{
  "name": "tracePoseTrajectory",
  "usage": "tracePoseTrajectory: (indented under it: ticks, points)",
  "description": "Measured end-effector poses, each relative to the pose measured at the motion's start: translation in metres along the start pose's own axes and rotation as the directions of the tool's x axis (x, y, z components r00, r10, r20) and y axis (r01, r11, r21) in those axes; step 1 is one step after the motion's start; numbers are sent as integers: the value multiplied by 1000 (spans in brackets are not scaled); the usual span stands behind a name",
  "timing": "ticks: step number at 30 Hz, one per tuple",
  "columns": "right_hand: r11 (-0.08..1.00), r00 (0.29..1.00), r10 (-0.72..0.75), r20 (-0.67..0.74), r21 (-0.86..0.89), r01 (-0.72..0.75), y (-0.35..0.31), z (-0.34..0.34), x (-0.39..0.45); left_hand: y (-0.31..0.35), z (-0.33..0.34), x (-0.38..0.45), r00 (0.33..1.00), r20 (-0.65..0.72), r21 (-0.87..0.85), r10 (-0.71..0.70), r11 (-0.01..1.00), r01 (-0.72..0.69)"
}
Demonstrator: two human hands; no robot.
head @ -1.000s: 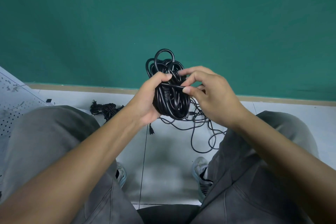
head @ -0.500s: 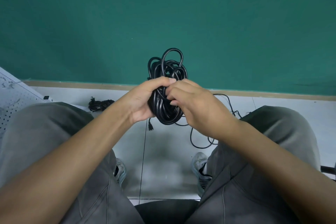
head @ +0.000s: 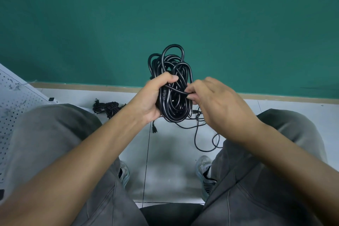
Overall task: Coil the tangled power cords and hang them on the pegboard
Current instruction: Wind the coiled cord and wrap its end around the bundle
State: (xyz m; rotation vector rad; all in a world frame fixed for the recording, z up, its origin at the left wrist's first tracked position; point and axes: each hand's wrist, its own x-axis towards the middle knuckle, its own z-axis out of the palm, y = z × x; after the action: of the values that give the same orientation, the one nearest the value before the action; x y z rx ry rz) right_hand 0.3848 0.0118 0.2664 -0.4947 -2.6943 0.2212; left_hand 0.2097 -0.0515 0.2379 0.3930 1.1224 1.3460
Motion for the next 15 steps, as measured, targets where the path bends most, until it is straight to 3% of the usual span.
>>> tracePoseTrajectory:
  ticks: [5,8,10,13,15]
  points:
    - [995,999,46,0,-94,-46,5,-9,7,3,4,1,992,-107,-48,69,996,-75]
    - [968,970,229,81,87,-235,11,0,10,1,2,0,987,-128,27,101,995,-98]
    - [931,947,317,56,174,-322,15,10,10,2,0,-1,979,-148,52,138,990,-132]
    - [778,807,583,-93,349,-522,14,24,8,4,-4,-3,971,-174,29,165,986,-163]
    - [633,680,731,-57,429,-644,3,29,9,5,-4,-5,960,-207,40,189,982,-185]
